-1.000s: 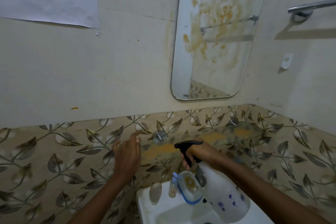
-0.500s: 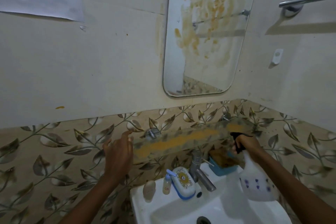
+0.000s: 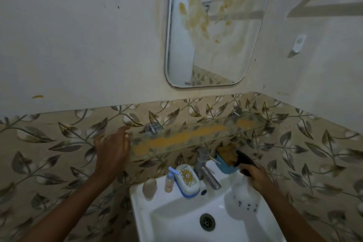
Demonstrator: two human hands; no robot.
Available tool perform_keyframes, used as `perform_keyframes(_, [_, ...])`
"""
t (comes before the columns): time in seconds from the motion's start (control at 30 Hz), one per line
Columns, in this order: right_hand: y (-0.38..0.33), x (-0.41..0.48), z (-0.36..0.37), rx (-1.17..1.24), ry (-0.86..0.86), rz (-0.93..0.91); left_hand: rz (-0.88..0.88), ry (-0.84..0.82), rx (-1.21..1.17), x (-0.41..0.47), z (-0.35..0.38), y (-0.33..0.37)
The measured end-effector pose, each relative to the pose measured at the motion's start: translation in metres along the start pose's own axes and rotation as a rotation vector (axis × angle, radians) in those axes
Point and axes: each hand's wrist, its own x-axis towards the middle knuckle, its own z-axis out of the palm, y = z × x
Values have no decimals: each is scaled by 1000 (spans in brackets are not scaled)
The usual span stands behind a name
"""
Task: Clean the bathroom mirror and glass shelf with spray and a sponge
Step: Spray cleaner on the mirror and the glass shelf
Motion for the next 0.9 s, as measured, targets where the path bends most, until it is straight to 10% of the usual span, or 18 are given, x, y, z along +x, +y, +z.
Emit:
perform_keyframes(0.3, [-7, 38, 71, -112, -298, -75, 1, -45, 34, 0, 2, -4])
perform_keyframes(0.9, [7, 65, 96, 138, -257, -69, 5, -62, 48, 1, 2, -4])
